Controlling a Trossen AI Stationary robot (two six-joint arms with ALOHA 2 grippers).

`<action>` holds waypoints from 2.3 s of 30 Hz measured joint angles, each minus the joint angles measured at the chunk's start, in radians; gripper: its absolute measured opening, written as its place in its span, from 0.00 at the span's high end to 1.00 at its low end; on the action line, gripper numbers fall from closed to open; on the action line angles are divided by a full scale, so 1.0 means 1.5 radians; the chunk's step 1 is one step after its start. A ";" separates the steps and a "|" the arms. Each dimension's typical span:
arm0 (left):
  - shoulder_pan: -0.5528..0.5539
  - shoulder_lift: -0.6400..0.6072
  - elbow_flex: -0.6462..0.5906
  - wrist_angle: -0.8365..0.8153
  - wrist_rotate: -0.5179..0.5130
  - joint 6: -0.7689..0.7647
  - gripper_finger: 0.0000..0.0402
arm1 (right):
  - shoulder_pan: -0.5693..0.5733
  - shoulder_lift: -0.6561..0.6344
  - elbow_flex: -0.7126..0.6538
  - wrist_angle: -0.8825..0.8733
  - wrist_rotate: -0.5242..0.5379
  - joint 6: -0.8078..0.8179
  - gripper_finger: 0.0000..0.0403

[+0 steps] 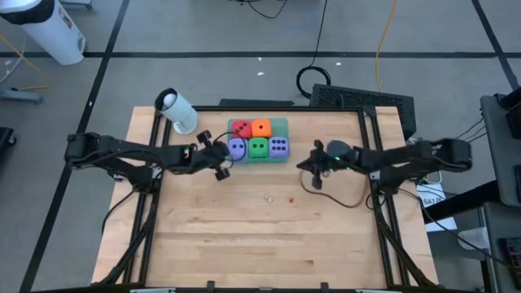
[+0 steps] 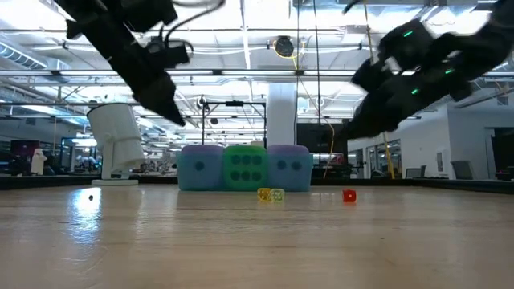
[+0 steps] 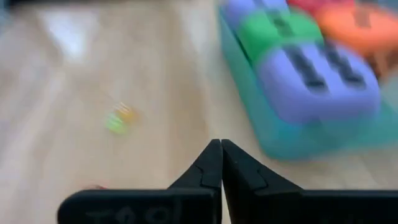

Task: Pick & Place Dice
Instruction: Put the small red dice into the light blue bin

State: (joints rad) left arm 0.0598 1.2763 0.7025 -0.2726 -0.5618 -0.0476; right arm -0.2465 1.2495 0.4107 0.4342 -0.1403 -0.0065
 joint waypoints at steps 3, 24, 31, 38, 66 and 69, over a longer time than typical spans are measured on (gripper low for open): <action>-0.027 -0.023 -0.015 0.083 0.085 0.065 0.99 | 0.044 -0.077 -0.045 0.058 0.004 0.016 1.00; 0.031 -0.196 -0.280 0.509 0.356 0.065 0.99 | 0.237 -0.254 -0.191 0.149 0.218 0.012 1.00; 0.019 -0.257 -0.386 0.660 0.356 0.095 0.99 | 0.241 -0.253 -0.191 0.183 0.215 0.016 1.00; 0.064 -0.300 -0.431 0.654 0.377 0.047 0.99 | 0.281 -0.250 -0.191 0.185 0.216 0.038 1.00; 0.088 -0.595 -0.458 0.451 0.316 0.025 0.99 | 0.332 -0.184 -0.190 0.177 0.283 0.097 0.85; 0.088 -0.595 -0.457 0.453 0.316 0.025 0.99 | 0.342 -0.128 -0.190 0.182 0.284 0.139 0.72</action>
State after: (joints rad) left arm 0.1913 0.3840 0.0165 0.4070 -0.0875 -0.0093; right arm 0.2658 1.0581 0.1249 0.7079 0.2858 0.2020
